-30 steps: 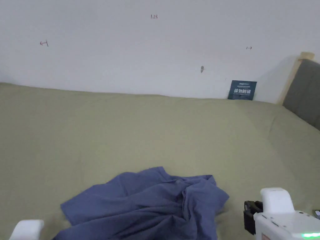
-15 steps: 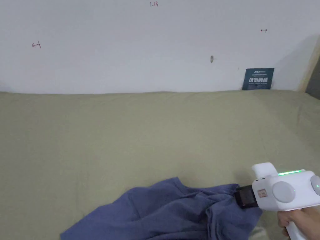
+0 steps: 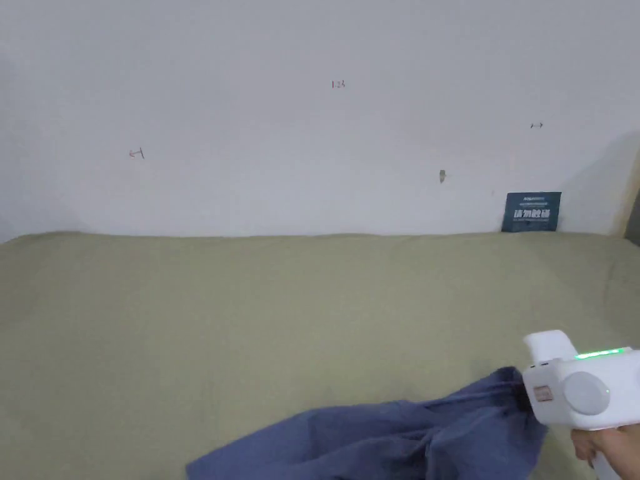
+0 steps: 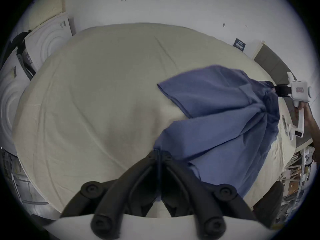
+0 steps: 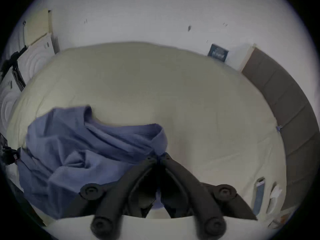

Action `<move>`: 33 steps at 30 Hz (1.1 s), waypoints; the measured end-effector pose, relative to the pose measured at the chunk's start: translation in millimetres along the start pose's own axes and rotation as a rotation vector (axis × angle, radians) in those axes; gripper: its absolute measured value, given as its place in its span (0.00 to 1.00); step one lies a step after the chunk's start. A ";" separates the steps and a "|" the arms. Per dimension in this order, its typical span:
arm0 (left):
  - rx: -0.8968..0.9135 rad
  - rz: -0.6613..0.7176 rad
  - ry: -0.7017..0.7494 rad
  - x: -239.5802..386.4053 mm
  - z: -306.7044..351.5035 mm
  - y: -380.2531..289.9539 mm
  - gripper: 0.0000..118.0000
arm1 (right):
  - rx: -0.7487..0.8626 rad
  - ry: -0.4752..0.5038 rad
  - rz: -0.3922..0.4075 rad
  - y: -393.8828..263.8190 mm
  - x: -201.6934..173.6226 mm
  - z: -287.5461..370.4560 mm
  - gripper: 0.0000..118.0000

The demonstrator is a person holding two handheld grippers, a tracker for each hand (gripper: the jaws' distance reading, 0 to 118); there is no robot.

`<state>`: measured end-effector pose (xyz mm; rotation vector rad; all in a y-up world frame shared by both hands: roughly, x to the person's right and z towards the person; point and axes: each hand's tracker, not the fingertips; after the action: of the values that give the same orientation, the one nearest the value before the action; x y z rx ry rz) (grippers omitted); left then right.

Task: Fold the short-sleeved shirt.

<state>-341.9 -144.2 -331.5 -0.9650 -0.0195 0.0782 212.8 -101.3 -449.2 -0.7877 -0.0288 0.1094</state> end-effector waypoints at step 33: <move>0.515 -0.048 0.205 36.4 232.9 264.9 0.03 | 0.470 -0.201 -0.127 154.6 66.0 271.6 0.01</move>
<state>-332.9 199.8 -417.3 -0.4540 0.1601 -0.0594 246.7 205.8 -368.1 -0.3016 -0.2347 0.0701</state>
